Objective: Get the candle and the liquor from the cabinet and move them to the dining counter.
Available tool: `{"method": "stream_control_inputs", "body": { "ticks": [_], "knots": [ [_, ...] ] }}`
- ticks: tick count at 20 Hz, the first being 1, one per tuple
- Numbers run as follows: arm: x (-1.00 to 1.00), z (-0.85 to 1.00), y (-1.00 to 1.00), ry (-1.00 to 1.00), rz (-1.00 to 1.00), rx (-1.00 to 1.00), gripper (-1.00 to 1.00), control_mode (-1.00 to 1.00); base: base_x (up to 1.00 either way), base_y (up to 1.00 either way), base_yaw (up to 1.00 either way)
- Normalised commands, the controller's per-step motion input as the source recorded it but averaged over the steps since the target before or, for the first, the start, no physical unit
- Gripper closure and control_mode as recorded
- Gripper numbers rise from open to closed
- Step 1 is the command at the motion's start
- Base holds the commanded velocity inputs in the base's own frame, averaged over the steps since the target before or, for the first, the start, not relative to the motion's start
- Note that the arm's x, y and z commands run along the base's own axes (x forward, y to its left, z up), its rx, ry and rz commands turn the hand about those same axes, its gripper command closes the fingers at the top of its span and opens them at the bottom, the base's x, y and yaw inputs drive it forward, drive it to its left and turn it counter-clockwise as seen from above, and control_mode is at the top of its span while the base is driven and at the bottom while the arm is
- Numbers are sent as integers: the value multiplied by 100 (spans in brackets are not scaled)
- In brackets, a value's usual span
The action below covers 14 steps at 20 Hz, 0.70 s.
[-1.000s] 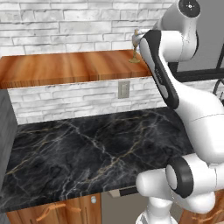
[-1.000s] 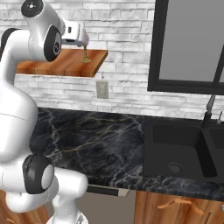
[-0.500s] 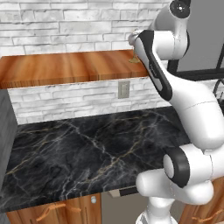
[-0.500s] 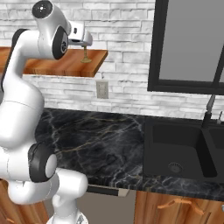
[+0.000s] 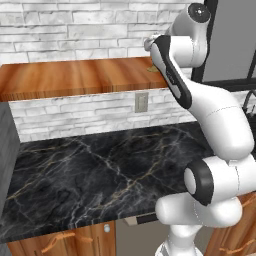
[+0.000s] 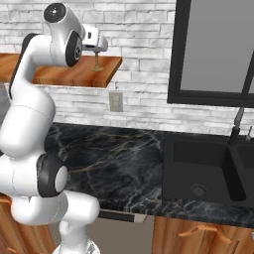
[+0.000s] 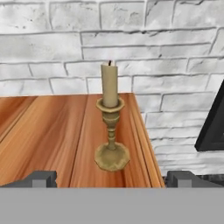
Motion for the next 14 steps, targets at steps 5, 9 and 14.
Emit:
{"method": "stream_control_inputs", "body": {
  "ticks": [5,9,14],
  "knots": [
    [26,0,0,0,0,0,-100,-100,0,0,0],
    [27,0,0,0,0,0,-100,-100,0,0,0],
    [29,0,0,0,0,0,-100,-100,0,0,0]
  ]
}}
